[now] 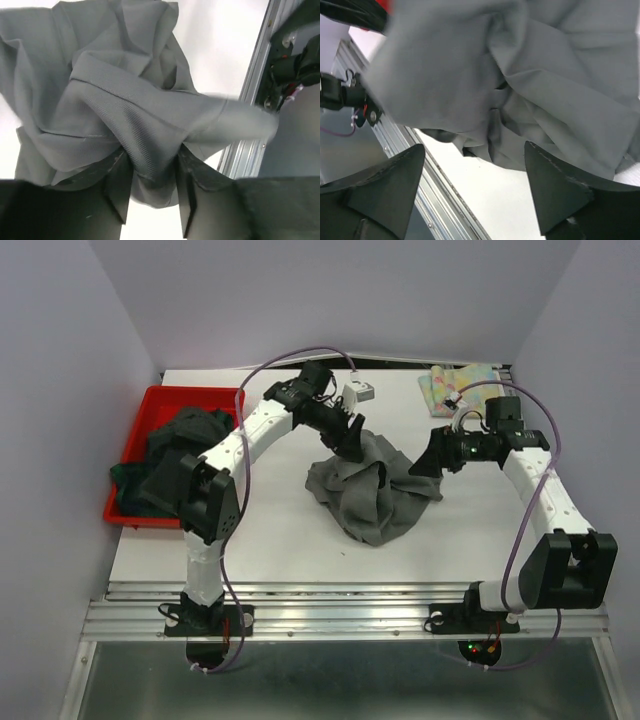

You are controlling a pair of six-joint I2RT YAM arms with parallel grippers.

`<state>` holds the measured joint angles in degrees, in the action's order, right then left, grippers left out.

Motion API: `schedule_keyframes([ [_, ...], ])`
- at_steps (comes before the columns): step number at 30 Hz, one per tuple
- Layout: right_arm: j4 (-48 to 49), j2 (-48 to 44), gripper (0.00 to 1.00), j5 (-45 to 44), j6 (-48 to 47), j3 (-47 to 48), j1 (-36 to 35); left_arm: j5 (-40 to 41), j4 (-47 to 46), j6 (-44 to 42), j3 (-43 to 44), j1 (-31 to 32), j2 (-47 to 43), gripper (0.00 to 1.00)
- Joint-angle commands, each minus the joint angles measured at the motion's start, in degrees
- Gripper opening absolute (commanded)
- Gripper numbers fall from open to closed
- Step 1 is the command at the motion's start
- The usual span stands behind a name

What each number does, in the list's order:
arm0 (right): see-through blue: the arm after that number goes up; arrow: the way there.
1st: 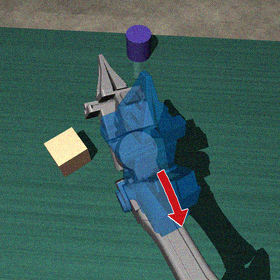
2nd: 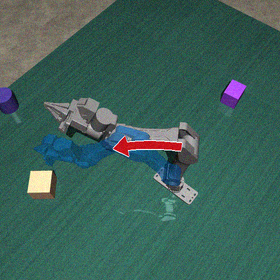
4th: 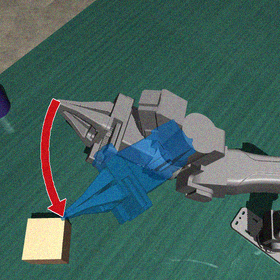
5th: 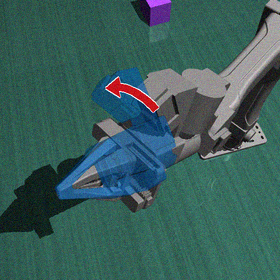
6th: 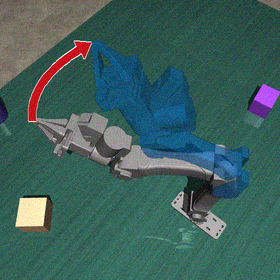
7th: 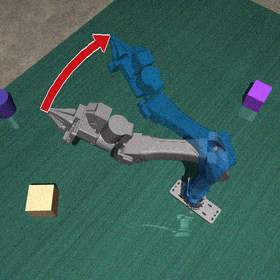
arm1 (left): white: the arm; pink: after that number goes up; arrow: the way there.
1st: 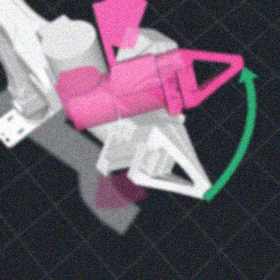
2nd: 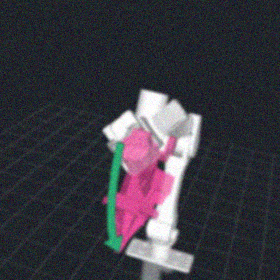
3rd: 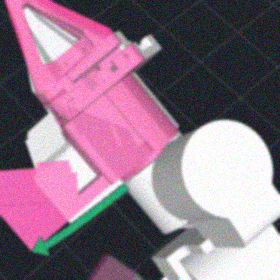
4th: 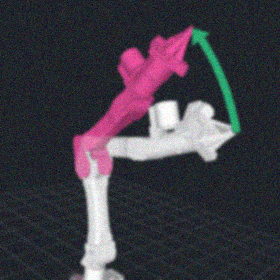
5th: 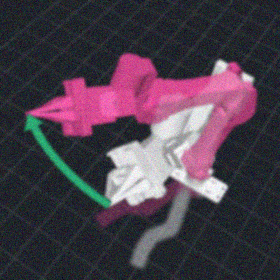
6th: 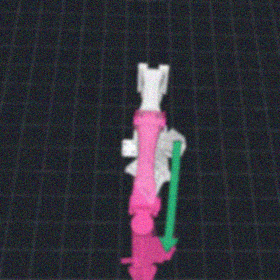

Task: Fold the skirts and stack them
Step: Move the skirt to the center of the board

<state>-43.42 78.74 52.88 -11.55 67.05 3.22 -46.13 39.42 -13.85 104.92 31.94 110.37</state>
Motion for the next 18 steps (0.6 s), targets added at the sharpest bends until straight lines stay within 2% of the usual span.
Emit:
schedule_keyframes([
  [1, -2.89, -0.78, 0.89, 0.03, -2.33, 0.54, -2.08, -2.12, 0.49, 1.36, 5.46, 1.98, 5.29, 0.67],
  [6, -3.43, -0.43, 0.90, -0.15, -1.73, -0.60, -2.70, 2.17, -5.92, 4.88, 11.07, 0.58, 11.08, 0.68],
  [10, -0.62, 0.36, 0.90, -1.20, 1.08, -1.83, -4.89, 4.12, -2.86, 0.50, 18.73, -0.04, 12.51, 0.72],
  [11, 1.47, 0.54, 0.90, -1.90, 1.79, -2.18, -4.89, 4.20, -3.03, 0.05, 18.74, -0.47, 11.63, 0.77],
  [14, 5.70, 1.77, 0.89, -3.05, 5.56, -3.15, -6.73, 6.13, -5.49, -0.74, 13.66, -1.97, 5.75, 0.89],
  [16, 8.25, 2.99, 0.86, -4.01, 8.02, -3.50, -7.53, 8.24, -5.41, -2.23, 11.02, -2.59, 0.48, 0.91],
  [18, 13.34, 3.79, 0.77, -6.46, 10.49, -4.29, -8.05, 9.82, -7.24, -3.29, 4.35, -2.50, -3.82, 0.91],
])
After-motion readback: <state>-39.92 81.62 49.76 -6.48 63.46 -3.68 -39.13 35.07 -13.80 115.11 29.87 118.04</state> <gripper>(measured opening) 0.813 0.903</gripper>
